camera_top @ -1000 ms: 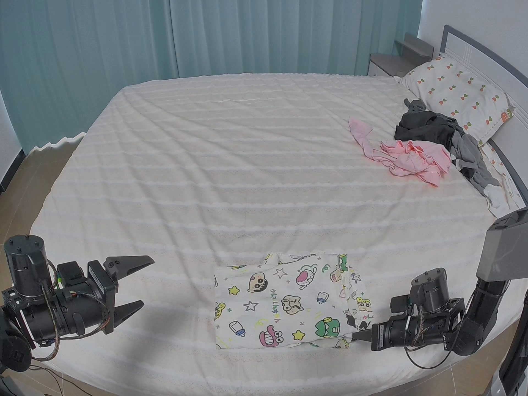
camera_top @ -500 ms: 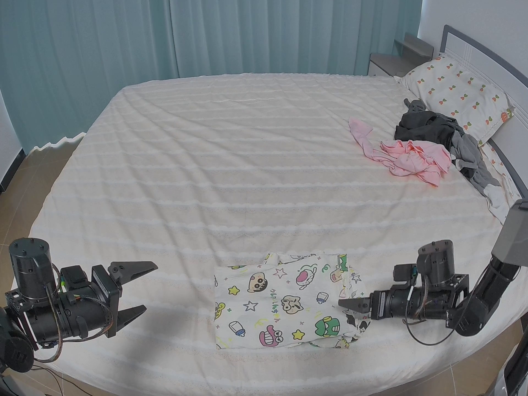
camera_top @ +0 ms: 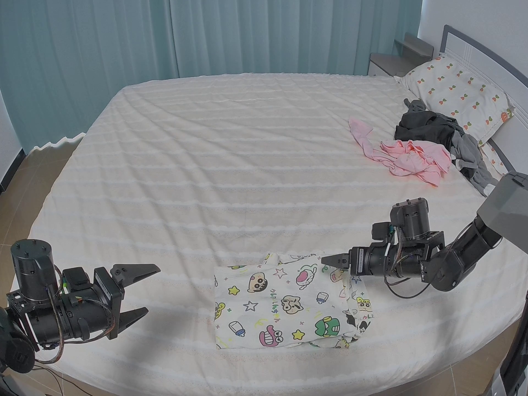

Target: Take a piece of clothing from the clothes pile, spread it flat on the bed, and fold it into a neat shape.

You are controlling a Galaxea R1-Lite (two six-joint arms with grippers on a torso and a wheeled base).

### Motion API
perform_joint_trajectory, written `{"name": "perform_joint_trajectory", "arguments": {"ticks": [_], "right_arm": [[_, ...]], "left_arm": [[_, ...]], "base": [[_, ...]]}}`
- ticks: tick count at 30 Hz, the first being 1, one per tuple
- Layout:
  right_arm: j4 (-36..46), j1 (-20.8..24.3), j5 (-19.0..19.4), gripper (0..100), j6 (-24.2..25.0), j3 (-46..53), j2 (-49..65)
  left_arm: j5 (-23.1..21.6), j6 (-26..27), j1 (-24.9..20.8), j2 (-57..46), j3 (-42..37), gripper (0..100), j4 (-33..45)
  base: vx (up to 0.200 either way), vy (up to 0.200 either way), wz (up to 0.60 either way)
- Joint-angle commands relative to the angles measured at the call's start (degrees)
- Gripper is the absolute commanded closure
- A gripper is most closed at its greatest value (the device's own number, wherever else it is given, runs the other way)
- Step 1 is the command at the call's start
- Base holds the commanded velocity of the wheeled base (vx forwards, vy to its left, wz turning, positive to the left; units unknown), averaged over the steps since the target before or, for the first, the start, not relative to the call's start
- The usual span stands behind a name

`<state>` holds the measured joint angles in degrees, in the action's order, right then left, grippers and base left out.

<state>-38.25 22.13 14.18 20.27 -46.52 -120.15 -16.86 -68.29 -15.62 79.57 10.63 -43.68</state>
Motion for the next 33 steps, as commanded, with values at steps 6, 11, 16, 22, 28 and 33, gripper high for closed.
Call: {"name": "perform_joint_trajectory", "arguments": {"ticks": [6,11,16,22,28,33], "right_arm": [[3.36,0.29,-1.79,0,-2.26,-5.6,-5.09],[6.09,0.37,-1.96,100,-2.78,-6.48,-5.09],[5.56,0.02,-2.05,100,-2.52,-5.69,-4.3],[5.47,-1.21,-2.05,100,-1.64,-5.07,-3.42],[5.38,-3.93,0.24,100,1.26,-5.69,-4.21],[5.38,-6.22,4.81,100,2.31,-6.22,-5.27]], "left_arm": [[0.07,0.0,-0.47,0.15,-0.17,0,0.0],[0.07,0.0,-0.47,0.15,-0.17,0,0.0],[0.07,0.0,-0.47,0.24,-0.17,0,0.0],[0.07,0.0,-0.47,0.15,-0.17,0,0.0],[0.07,0.0,-0.47,0.15,-0.26,0,0.0],[0.07,0.0,-0.73,0.24,-0.26,0,0.0]], "base": [[0.0,0.0,0.0],[0.0,0.0,0.0],[0.0,0.0,0.0],[0.0,0.0,0.0],[0.0,0.0,0.0],[0.0,0.0,0.0]]}}
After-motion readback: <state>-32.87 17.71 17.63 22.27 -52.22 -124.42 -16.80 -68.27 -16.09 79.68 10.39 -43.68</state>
